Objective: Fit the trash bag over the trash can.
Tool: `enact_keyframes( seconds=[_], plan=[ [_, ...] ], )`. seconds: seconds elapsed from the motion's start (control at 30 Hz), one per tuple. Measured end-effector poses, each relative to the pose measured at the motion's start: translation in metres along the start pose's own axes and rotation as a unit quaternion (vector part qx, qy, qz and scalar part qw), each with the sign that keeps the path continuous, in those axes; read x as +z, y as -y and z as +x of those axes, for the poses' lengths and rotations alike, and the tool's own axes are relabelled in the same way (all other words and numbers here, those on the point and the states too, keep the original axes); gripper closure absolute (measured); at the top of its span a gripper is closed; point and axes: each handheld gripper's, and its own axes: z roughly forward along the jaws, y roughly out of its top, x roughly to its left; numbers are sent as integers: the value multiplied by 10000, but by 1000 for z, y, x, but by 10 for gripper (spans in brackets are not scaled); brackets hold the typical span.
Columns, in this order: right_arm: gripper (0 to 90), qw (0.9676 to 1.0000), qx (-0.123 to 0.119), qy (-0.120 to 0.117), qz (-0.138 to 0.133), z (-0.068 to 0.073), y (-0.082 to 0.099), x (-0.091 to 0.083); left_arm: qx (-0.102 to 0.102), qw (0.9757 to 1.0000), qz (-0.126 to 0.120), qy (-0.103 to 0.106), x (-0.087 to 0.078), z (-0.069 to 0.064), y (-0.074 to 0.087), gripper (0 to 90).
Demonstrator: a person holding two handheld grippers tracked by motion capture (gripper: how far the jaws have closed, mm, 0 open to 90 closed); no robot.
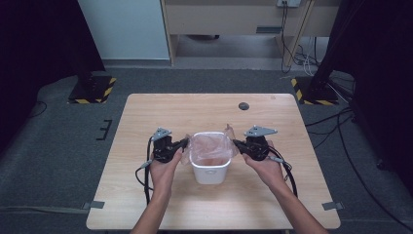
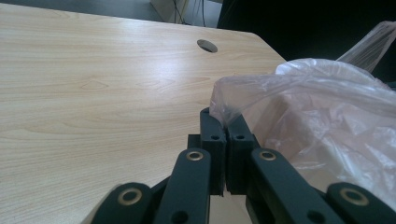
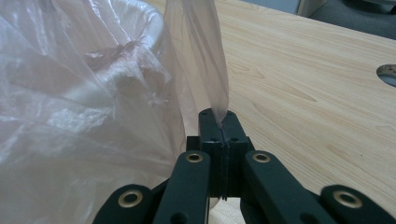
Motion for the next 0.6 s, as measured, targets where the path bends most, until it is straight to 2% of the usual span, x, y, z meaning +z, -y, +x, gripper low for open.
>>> enact_keyframes(
  seconds=[0.6],
  plan=[
    [900,10000,-4,-7,43,-2,5,3,19,10000,64,-13,1,3,6,878]
  ],
)
